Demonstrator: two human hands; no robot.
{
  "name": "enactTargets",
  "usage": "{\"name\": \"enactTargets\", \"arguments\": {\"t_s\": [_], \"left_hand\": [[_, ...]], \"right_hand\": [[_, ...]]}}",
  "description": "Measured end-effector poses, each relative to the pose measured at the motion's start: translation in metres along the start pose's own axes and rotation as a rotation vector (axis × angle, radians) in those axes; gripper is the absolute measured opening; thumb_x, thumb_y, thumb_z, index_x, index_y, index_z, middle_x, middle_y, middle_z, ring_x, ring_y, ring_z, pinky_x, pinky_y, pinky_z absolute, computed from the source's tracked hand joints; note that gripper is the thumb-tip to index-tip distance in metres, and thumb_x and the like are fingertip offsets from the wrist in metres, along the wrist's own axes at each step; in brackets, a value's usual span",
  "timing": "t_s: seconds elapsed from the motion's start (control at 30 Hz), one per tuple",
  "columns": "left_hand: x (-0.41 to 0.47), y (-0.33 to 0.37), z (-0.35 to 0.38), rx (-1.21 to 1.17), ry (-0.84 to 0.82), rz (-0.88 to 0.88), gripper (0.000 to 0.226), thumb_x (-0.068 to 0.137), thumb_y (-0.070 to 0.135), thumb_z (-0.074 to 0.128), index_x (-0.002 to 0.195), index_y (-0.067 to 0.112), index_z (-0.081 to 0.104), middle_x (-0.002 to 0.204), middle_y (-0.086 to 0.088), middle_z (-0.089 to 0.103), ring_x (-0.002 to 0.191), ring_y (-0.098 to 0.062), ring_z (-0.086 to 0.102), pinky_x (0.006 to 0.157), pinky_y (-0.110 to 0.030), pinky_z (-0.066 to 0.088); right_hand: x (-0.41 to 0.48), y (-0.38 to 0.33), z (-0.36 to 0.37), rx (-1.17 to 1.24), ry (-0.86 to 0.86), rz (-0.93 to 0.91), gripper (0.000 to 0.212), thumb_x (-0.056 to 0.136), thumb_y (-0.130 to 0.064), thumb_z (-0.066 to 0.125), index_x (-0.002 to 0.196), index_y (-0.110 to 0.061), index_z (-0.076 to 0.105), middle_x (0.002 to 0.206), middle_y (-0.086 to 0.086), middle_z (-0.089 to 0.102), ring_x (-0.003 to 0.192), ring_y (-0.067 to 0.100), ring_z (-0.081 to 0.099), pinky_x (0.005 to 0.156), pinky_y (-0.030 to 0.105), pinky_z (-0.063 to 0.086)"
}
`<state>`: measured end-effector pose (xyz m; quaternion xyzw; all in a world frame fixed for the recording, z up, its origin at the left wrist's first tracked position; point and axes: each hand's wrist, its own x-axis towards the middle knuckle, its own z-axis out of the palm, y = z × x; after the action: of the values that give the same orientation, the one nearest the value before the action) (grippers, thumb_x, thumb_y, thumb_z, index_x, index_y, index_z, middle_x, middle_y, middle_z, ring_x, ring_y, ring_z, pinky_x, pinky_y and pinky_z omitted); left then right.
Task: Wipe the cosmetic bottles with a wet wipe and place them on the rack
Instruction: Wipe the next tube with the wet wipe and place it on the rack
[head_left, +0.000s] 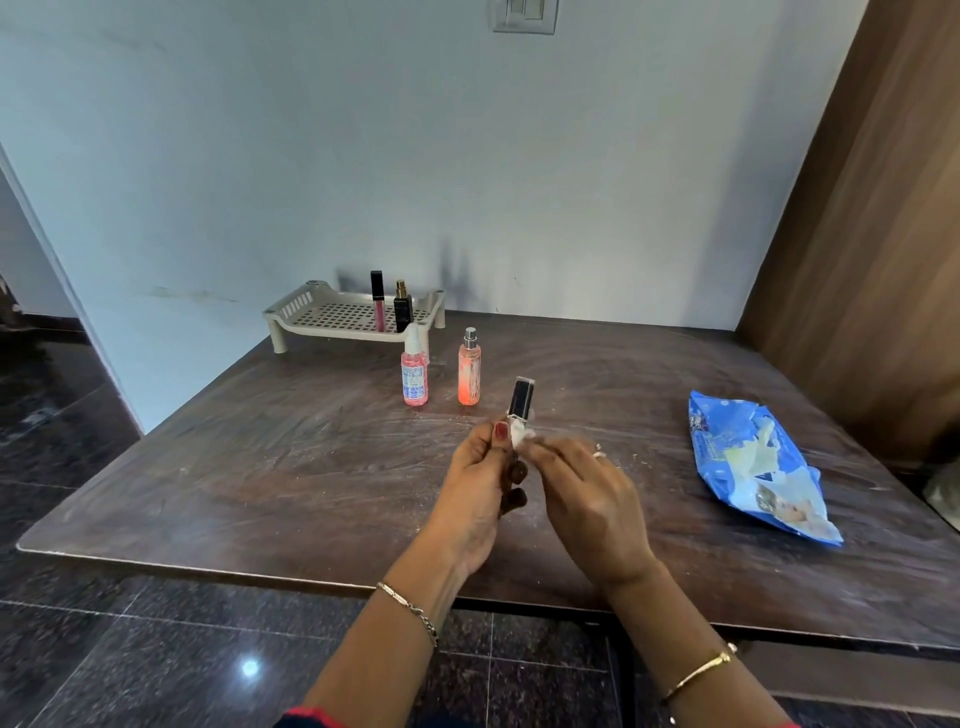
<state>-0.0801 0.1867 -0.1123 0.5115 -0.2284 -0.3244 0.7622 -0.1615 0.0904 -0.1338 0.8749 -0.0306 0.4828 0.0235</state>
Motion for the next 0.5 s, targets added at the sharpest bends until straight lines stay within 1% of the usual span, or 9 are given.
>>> {"name": "enactTargets", "arguments": {"t_s": [0.07,0.17,0.27,0.37,0.43,0.5], "left_hand": [[-0.004,-0.002,0.003,-0.007,-0.025,-0.016,0.017,0.099,0.028,0.044,0.096,0.017,0.057,0.068,0.007,0.053,0.058,-0.005,0.045,0.051,-0.02,0.037],[-0.006,-0.007,0.007,-0.019,-0.051,-0.032,0.017,0.098,0.029,0.046,0.095,0.018,0.058,0.069,0.008,0.055,0.056,-0.004,0.046,0.05,-0.02,0.037],[-0.006,-0.006,0.007,-0.078,-0.057,-0.053,0.018,0.098,0.028,0.046,0.095,0.021,0.062,0.074,0.003,0.057,0.059,-0.006,0.049,0.052,-0.022,0.039],[-0.004,-0.003,0.004,-0.146,-0.056,-0.084,0.02,0.097,0.023,0.048,0.095,0.023,0.068,0.073,0.001,0.06,0.06,-0.007,0.052,0.05,-0.021,0.04],[-0.003,-0.003,0.003,-0.173,-0.066,-0.103,0.02,0.096,0.022,0.049,0.101,0.022,0.069,0.074,0.0,0.057,0.061,-0.009,0.047,0.05,-0.021,0.034],[-0.003,-0.004,0.003,-0.204,-0.078,-0.113,0.022,0.097,0.024,0.047,0.102,0.018,0.067,0.075,0.0,0.053,0.057,-0.008,0.04,0.047,-0.021,0.025]], "right_hand": [[0.016,0.001,-0.003,-0.01,0.058,0.071,0.022,0.09,-0.008,0.053,0.102,-0.003,0.07,0.09,0.009,0.065,0.064,0.02,0.059,0.049,0.028,0.049],[0.037,0.001,-0.008,-0.053,0.097,0.149,0.024,0.087,-0.007,0.052,0.102,-0.003,0.07,0.086,0.009,0.062,0.065,0.021,0.056,0.05,0.026,0.042],[0.027,-0.008,-0.005,-0.074,0.022,0.144,0.028,0.087,-0.005,0.051,0.11,-0.003,0.067,0.094,0.011,0.062,0.065,0.021,0.056,0.05,0.028,0.046],[0.003,-0.021,-0.003,0.021,-0.032,0.152,0.032,0.085,-0.002,0.051,0.113,-0.004,0.065,0.101,0.01,0.062,0.07,0.023,0.059,0.053,0.034,0.052],[0.002,-0.022,-0.007,0.07,-0.025,0.153,0.03,0.085,-0.004,0.048,0.109,-0.002,0.066,0.096,0.01,0.062,0.069,0.024,0.059,0.05,0.036,0.051],[0.014,-0.018,-0.011,0.064,-0.007,0.162,0.03,0.087,-0.01,0.045,0.106,-0.002,0.068,0.091,0.01,0.061,0.064,0.023,0.057,0.048,0.032,0.049]]}}
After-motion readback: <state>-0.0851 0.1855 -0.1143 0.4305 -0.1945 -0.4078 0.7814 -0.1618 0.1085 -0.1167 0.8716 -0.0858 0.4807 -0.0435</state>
